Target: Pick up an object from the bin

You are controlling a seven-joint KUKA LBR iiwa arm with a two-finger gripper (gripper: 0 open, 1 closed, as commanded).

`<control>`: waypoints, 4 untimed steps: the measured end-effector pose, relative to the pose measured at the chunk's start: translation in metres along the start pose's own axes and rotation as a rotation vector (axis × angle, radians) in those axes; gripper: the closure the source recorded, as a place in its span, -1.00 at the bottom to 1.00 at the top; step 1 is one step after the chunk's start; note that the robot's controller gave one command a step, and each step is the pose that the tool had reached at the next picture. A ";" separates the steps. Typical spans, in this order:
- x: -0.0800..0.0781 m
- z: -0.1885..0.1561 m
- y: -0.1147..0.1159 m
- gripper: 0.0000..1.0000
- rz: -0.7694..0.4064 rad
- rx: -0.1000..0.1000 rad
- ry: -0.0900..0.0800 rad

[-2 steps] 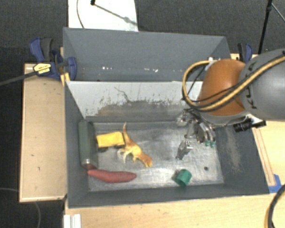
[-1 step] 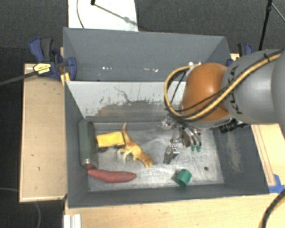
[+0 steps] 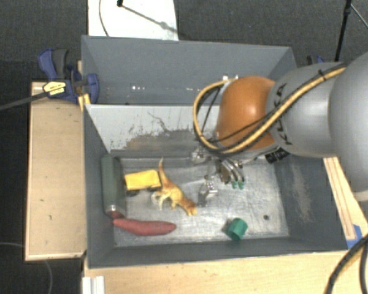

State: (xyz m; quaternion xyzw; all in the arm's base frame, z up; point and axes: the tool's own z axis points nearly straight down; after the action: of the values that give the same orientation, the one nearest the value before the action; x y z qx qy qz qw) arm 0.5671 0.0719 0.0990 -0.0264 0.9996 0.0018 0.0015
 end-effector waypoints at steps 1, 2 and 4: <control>0.003 0.014 0.053 1.00 0.102 0.003 0.002; 0.003 0.014 0.053 -1.00 0.101 0.003 0.002; -0.013 0.001 0.098 -1.00 0.045 0.008 0.002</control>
Offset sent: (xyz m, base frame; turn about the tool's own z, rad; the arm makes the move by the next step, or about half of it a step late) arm 0.0000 0.0000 0.0000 0.0000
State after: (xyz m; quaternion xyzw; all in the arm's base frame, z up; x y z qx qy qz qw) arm 0.5746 0.1703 0.0986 -0.0041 1.0000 -0.0022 0.0003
